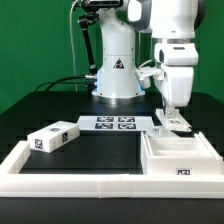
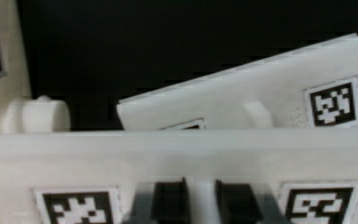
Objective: Assemble cabinet
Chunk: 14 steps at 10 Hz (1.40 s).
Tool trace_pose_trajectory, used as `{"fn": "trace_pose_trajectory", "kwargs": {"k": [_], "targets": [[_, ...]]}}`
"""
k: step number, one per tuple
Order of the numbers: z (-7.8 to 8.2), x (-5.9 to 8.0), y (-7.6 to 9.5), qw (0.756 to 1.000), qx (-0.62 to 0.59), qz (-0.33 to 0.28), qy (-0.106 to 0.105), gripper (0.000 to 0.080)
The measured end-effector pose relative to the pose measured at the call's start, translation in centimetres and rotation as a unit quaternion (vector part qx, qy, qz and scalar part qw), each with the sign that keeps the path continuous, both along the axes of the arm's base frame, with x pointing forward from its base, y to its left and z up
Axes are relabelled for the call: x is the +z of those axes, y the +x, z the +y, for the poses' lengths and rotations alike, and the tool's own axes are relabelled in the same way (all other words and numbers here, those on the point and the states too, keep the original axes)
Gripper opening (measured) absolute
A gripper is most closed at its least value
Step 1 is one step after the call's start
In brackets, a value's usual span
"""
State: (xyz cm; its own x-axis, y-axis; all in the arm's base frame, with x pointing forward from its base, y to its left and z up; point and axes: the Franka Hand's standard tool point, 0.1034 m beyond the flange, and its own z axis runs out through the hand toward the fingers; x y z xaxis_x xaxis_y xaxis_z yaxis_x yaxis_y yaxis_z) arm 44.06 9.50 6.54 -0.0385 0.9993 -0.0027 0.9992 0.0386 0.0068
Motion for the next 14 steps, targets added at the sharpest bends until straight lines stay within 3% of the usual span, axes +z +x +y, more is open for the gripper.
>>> {"fn": "trace_pose_trajectory", "kwargs": {"k": [4,9,14], "targets": [[0.0,-0.6,-0.7,1.0,0.004,0.005,0.001,0.0068],[1.3,-0.5,1.7,1.0,-0.013,-0.003,0.008,0.0068],[1.1,-0.4,1.8,1.0,-0.016,0.001,0.005,0.0069]]}}
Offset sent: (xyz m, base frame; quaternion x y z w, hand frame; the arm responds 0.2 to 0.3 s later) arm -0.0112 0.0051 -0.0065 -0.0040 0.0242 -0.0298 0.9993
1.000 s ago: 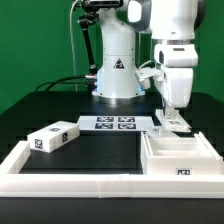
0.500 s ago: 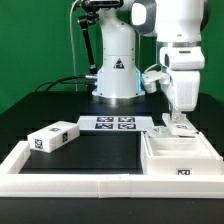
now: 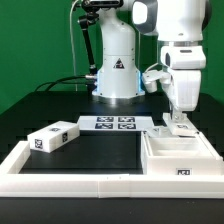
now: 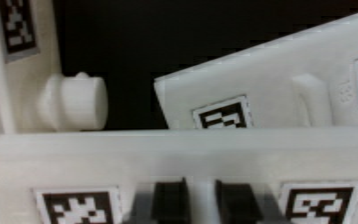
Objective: Assemble cabinet
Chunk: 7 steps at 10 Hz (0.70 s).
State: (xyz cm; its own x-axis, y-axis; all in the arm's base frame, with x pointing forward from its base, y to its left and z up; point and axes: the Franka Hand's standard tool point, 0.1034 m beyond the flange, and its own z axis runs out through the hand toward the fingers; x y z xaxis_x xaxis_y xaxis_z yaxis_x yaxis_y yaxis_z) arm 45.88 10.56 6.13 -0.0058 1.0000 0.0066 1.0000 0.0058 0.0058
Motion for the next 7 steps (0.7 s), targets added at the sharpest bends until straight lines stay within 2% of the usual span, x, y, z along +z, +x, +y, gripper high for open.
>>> {"fn": "trace_pose_trajectory", "kwargs": {"k": [7], "targets": [[-0.1,0.11,0.27,1.0,-0.006,0.002,-0.002,0.0069]]}}
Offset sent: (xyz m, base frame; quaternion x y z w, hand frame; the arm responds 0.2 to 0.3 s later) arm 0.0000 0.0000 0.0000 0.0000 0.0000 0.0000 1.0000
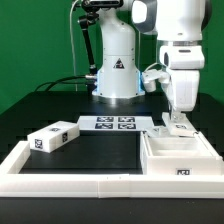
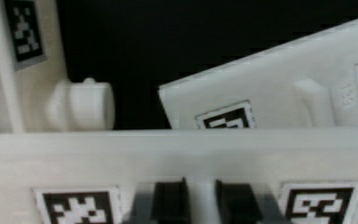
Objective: Assemble cabinet
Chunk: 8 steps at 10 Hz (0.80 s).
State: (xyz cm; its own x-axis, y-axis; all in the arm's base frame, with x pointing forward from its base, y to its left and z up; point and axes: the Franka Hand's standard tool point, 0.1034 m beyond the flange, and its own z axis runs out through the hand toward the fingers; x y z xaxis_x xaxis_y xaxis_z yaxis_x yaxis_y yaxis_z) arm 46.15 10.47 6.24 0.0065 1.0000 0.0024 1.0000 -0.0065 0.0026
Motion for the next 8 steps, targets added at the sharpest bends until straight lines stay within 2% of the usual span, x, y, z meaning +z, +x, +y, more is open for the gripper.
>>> {"fn": "trace_pose_trajectory", "kwargs": {"k": [8], "targets": [[-0.09,-0.32,0.86,1.0,-0.004,-0.002,0.003,0.0069]]}}
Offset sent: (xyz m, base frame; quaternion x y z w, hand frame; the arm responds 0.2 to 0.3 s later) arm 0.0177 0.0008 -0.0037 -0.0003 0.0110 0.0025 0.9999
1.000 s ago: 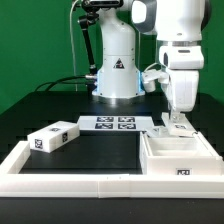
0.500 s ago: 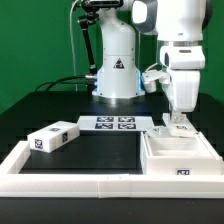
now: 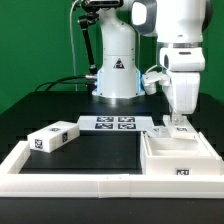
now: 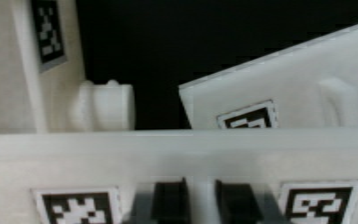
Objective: Assemble cabinet
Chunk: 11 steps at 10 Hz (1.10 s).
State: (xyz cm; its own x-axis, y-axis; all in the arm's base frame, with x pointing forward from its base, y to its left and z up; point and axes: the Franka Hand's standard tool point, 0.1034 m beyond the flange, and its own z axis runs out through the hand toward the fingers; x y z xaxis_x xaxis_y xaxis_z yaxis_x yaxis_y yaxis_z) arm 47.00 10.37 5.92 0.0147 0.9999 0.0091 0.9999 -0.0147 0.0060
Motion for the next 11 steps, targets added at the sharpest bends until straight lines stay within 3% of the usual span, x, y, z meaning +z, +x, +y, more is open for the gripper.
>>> {"fn": "trace_pose_trajectory", "kwargs": {"k": [3,8,11], "targets": [[0.2,0.1,0.8,1.0,-0.003,-0.008,0.004,0.0069],[0.0,-0.1,6.1,1.0,-0.014,-0.022,0.012,0.0069],[-0.1,-0.1,6.4,1.0,-0.009,-0.024,0.012,0.0069]]}}
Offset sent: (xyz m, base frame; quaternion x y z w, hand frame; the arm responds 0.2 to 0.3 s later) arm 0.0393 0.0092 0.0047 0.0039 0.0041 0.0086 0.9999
